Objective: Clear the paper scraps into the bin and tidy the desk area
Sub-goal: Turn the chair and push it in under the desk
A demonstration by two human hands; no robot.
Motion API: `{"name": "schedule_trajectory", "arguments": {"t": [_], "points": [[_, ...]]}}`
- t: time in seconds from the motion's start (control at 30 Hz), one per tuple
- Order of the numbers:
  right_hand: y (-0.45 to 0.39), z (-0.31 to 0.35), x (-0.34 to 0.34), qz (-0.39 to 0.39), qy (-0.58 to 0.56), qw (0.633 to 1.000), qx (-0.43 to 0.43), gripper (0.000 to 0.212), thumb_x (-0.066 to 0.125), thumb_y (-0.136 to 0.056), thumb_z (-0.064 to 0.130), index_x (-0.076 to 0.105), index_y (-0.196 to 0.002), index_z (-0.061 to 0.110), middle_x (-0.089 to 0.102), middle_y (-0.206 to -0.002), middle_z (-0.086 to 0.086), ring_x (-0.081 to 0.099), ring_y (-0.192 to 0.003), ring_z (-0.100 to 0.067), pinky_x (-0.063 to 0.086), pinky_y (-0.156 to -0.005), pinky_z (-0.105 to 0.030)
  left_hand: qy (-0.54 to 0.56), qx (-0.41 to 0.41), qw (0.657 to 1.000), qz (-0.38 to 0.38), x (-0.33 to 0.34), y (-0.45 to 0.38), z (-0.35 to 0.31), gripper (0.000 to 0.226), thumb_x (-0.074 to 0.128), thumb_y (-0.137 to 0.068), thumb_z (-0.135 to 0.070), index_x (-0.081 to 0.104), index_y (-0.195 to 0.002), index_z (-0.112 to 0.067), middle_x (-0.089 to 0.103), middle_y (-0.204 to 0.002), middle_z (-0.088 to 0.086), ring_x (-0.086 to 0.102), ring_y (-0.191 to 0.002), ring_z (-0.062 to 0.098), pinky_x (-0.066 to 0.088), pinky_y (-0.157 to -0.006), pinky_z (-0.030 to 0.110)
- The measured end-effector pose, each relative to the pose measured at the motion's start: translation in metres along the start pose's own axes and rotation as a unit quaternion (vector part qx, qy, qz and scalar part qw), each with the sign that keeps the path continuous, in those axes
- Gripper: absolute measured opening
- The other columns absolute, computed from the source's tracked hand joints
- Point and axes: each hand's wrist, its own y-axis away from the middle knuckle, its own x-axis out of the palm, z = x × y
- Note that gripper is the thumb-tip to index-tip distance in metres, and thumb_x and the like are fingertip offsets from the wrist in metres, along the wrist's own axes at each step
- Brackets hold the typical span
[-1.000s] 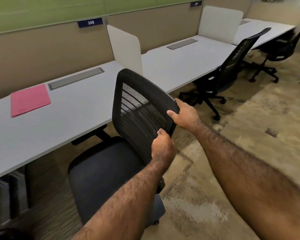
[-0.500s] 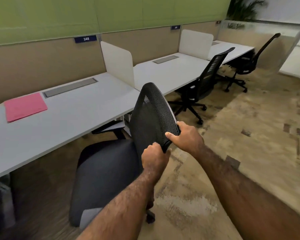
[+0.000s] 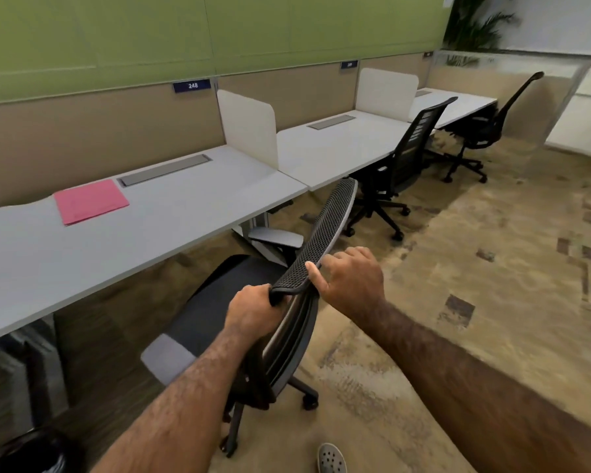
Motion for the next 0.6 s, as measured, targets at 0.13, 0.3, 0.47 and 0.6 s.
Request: {"name": "schedule_trajectory", "arguments": {"t": [0.13, 0.3, 0.47, 0.6], "points": [[0.003, 0.008, 0.002, 0.016, -0.053, 0.998, 0.0, 0.044, 0.042, -0.093, 0.054, 0.069, -0.082, 0.02, 0.069, -0.085, 0.002, 0.06, -0.082, -0.02, 0.042, -0.082, -0.036, 0.03, -0.032, 0.998, 0.039, -0.027, 0.024, 0.046, 0.033, 0.055, -0.078, -0.064, 0.067, -0.088, -0.034, 0.07, -0.082, -0.012, 0.066, -0.078, 0.012, 0.056, -0.072, 0.034], [-0.001, -0.004, 0.008, 0.062, -0.127, 0.989, 0.041, 0.05, 0.035, -0.092, 0.059, 0.065, -0.105, 0.021, 0.067, -0.108, 0.001, 0.057, -0.104, -0.02, 0.044, -0.092, -0.039, 0.105, -0.087, 0.989, 0.064, -0.062, 0.048, 0.097, 0.024, 0.067, -0.081, -0.052, 0.068, -0.098, -0.035, 0.071, -0.093, -0.011, 0.065, -0.089, 0.01, 0.052, -0.083, 0.032], [-0.009, -0.027, 0.021, 0.091, -0.168, 0.973, 0.13, 0.059, 0.042, -0.092, 0.056, 0.056, -0.128, 0.013, 0.057, -0.134, -0.011, 0.045, -0.128, -0.026, 0.037, -0.107, -0.042, 0.156, -0.147, 0.975, 0.065, -0.096, 0.066, 0.144, 0.022, 0.06, -0.091, -0.013, 0.064, -0.11, -0.025, 0.069, -0.107, -0.001, 0.063, -0.094, 0.014, 0.048, -0.08, 0.03], [-0.021, -0.036, 0.027, 0.135, -0.223, 0.945, 0.199, 0.057, 0.042, -0.094, 0.053, 0.054, -0.13, 0.01, 0.053, -0.138, -0.014, 0.042, -0.13, -0.029, 0.035, -0.109, -0.04, 0.358, -0.281, 0.889, -0.041, -0.12, 0.07, 0.168, 0.029, 0.042, -0.096, -0.005, 0.067, -0.103, -0.018, 0.068, -0.101, 0.007, 0.063, -0.092, 0.023, 0.052, -0.085, 0.042]]}}
